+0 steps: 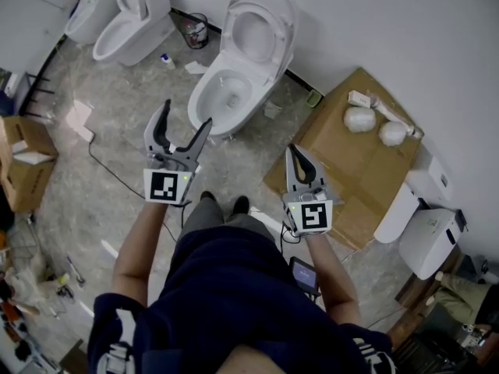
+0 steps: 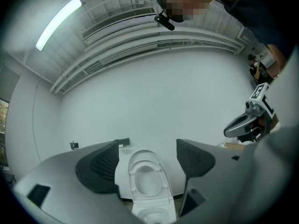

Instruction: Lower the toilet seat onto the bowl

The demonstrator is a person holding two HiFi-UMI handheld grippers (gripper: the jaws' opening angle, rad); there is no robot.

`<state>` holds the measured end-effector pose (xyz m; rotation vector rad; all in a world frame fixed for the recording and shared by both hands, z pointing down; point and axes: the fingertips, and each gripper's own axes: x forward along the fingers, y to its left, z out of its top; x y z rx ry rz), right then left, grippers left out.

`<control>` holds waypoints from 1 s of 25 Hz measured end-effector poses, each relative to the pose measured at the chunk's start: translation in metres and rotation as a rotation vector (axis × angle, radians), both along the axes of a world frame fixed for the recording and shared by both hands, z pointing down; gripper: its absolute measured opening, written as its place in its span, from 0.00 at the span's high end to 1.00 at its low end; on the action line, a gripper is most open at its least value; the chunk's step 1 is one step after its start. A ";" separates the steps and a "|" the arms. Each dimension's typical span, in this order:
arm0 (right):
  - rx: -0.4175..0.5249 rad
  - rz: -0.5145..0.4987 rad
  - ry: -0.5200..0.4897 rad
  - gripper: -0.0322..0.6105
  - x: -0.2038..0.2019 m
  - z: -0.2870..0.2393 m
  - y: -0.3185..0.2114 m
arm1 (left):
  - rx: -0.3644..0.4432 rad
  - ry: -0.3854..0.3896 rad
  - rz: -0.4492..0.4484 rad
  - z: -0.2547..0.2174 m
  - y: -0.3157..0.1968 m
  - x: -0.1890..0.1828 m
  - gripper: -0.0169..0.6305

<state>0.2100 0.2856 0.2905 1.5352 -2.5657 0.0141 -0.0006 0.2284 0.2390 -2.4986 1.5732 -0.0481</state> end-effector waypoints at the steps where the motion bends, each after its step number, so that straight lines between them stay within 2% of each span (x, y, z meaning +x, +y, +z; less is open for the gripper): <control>1: -0.005 0.004 0.004 0.91 0.000 0.000 -0.001 | 0.001 0.003 0.005 -0.001 -0.003 0.000 0.40; 6: -0.034 0.036 0.031 0.91 -0.002 0.006 -0.013 | 0.005 0.006 0.042 0.002 -0.030 0.000 0.40; 11: -0.018 0.085 0.049 0.91 -0.013 0.007 -0.036 | -0.011 0.035 0.108 0.012 -0.074 -0.003 0.40; 19: -0.059 0.203 0.084 0.91 -0.040 0.013 -0.106 | -0.019 0.031 0.242 0.023 -0.174 -0.010 0.40; 25: -0.091 0.277 0.114 0.91 -0.047 0.019 -0.147 | -0.080 0.064 0.310 0.041 -0.251 -0.002 0.40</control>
